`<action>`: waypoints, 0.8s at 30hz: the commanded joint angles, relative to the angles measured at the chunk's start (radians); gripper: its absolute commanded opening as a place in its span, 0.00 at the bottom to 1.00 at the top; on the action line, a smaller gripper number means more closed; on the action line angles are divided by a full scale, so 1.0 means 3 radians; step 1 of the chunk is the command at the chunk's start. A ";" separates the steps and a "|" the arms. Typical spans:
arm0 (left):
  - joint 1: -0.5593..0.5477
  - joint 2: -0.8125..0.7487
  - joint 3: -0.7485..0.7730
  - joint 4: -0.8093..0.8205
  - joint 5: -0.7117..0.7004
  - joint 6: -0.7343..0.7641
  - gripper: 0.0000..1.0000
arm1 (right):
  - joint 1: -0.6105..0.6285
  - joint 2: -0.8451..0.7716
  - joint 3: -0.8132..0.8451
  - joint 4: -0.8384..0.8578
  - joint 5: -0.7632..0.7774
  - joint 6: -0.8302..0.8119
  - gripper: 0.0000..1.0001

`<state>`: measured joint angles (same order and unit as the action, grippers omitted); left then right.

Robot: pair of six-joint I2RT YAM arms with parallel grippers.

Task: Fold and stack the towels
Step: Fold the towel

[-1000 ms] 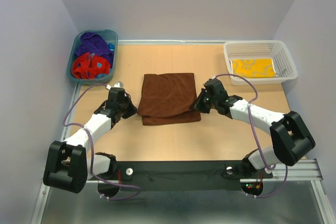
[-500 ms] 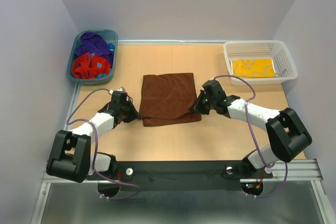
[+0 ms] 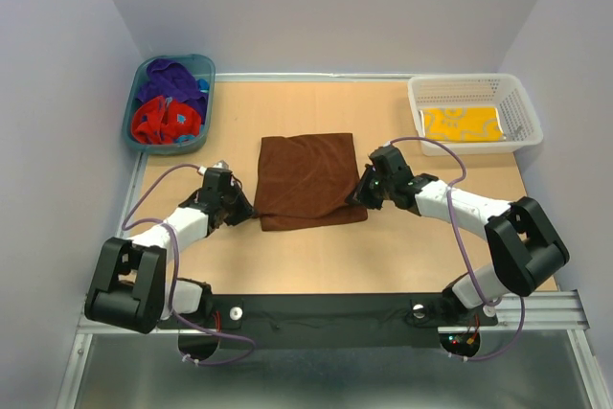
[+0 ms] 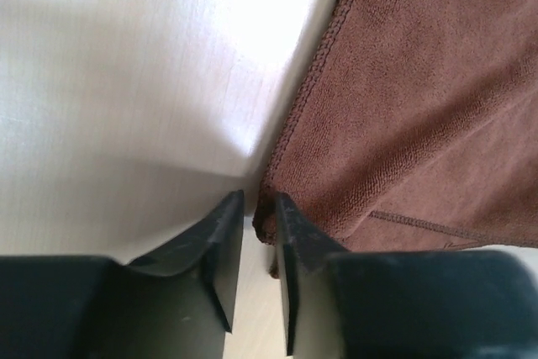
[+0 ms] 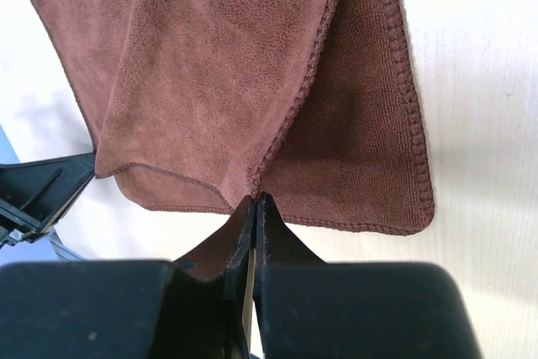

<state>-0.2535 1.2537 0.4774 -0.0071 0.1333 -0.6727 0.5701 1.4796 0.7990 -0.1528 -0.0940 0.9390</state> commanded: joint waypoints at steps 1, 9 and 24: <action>-0.0009 0.0044 0.0004 0.0008 0.0072 -0.0023 0.23 | 0.0017 -0.0054 -0.0010 0.0070 0.0042 -0.0031 0.00; -0.0009 -0.0185 0.0070 -0.0063 0.0062 -0.0094 0.00 | 0.0012 -0.0187 0.0067 0.0064 0.0211 -0.0118 0.00; 0.0149 0.0714 0.2615 -0.0488 0.0005 0.0110 0.00 | -0.0765 0.0462 0.1896 0.0064 0.0038 -0.0640 0.00</action>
<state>-0.2321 1.3937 1.1091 -0.1440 0.1318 -0.6701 0.3904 1.5455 1.2190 -0.1635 -0.0608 0.8024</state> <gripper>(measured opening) 0.019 0.019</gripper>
